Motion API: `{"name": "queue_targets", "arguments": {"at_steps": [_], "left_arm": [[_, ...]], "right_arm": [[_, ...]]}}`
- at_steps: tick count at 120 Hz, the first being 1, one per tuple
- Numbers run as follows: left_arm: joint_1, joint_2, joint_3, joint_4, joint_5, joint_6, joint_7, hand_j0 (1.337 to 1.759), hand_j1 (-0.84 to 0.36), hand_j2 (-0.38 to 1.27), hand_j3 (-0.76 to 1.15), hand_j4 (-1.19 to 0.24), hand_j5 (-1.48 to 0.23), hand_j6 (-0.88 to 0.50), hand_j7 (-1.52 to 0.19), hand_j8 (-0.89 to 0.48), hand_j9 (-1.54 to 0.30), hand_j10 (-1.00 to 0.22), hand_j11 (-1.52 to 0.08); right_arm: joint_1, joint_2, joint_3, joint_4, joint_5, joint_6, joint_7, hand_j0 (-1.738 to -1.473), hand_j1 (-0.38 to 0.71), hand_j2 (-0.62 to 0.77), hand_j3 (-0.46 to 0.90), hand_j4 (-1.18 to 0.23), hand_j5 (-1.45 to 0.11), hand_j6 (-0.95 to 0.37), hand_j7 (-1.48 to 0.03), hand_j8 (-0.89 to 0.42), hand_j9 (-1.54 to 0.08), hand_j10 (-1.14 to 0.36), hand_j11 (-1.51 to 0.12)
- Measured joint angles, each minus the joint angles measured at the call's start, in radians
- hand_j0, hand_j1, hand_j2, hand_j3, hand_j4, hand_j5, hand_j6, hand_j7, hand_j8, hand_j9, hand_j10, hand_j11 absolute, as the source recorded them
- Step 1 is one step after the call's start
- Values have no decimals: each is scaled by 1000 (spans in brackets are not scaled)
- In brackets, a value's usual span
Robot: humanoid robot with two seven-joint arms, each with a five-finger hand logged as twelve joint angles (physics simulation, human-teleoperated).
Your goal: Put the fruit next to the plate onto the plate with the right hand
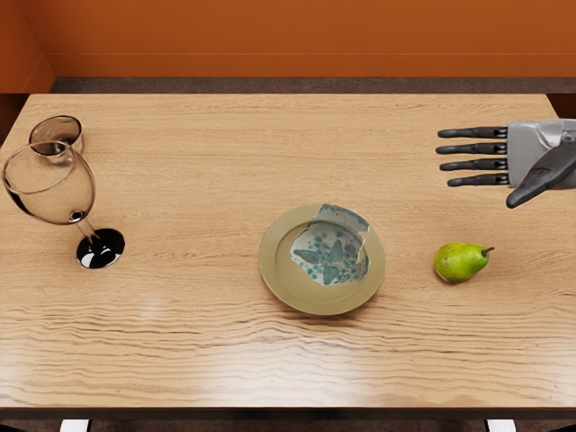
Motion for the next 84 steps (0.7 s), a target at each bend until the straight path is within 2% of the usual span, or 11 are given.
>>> {"name": "queue_targets", "arguments": {"at_steps": [27, 37, 68, 84], "left_arm": [[0, 0, 2, 0, 0, 0, 0, 1658, 349, 0, 0, 0, 0, 0, 0, 0, 0, 0, 0], [-12, 0, 3, 1, 0, 0, 0, 1658, 349, 0, 0, 0, 0, 0, 0, 0, 0, 0, 0], [-22, 0, 4, 4, 0, 0, 0, 1658, 349, 0, 0, 0, 0, 0, 0, 0, 0, 0, 0], [-22, 0, 3, 4, 0, 0, 0, 1658, 349, 0, 0, 0, 0, 0, 0, 0, 0, 0, 0]], "right_arm": [[5, 11, 3, 0, -3, 0, -1, -1658, -311, -7, 0, -28, -40, -26, -40, -28, -40, -29, -40], [34, 18, 4, 2, -45, 0, -5, -1658, -311, -7, 0, -28, -40, -27, -41, -28, -40, -29, -40], [194, 34, -7, 92, -345, 0, -19, -1658, -310, -7, 0, -31, -42, -31, -42, -31, -42, -32, -42], [274, 130, -74, 119, -478, -14, -26, -1658, -309, -7, 0, -33, -43, -33, -43, -34, -43, -34, -43]]}}
